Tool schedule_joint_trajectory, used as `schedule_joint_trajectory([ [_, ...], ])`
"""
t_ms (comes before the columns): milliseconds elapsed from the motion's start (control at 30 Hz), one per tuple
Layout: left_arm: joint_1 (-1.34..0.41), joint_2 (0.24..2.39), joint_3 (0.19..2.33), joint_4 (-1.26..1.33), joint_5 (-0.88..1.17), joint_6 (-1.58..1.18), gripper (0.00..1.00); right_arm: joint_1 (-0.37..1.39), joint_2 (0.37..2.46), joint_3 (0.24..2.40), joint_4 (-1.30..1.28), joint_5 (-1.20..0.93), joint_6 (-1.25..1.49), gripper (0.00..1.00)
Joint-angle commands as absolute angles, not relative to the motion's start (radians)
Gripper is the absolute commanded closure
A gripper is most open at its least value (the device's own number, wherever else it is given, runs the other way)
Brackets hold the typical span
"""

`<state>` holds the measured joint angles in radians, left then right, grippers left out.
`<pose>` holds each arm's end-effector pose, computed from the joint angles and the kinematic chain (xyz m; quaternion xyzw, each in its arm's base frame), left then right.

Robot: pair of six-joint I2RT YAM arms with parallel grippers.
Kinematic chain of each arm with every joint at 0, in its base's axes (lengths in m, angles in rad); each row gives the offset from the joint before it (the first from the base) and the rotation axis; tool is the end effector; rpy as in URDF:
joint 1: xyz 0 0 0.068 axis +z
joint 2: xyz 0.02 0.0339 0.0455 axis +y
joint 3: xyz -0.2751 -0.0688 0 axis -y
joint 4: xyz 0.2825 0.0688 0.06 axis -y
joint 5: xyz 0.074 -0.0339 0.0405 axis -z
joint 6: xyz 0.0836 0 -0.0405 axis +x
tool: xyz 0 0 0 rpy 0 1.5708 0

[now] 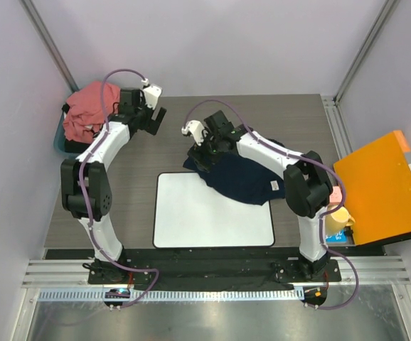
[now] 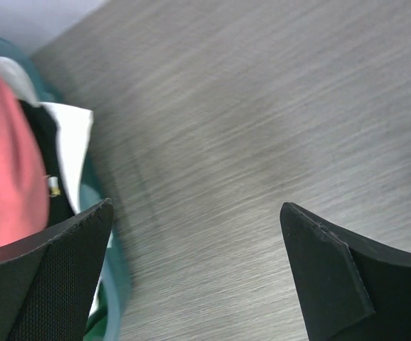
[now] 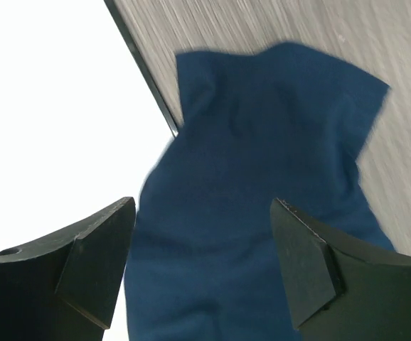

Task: Fold and stack the t-shirts
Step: Flatten the tshirt out

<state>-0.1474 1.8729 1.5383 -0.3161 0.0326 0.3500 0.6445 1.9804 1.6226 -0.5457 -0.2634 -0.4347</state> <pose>0.5078 -0.0781 0.2446 0.2275 0.8666 0.0304 0.4431 0.3954 0.3244 0.2016 -0.5182 0.7815 0.1574 0.3099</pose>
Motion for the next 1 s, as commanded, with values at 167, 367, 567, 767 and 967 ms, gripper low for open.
schedule_joint_trajectory([
  [167, -0.15, 1.783, 1.48, -0.236, -0.063, 0.291, 0.0, 0.706, 2.089, 1.666, -0.44, -0.221, -0.273, 0.18],
  [367, -0.149, 1.763, 1.453, -0.23, -0.068, 0.285, 0.0, 0.709, 2.152, 1.684, -0.4, -0.172, -0.25, 0.18],
  [567, -0.147, 1.759, 1.437, -0.233, -0.071, 0.281, 0.0, 0.709, 2.189, 1.732, -0.356, -0.143, -0.236, 0.19],
  [767, -0.137, 1.77, 1.443, -0.241, -0.06, 0.281, 0.0, 0.71, 2.192, 1.767, -0.316, -0.153, -0.252, 0.21],
  [967, -0.127, 1.776, 1.443, -0.245, -0.057, 0.276, 0.0, 0.722, 2.215, 1.795, -0.322, -0.181, -0.291, 0.21],
])
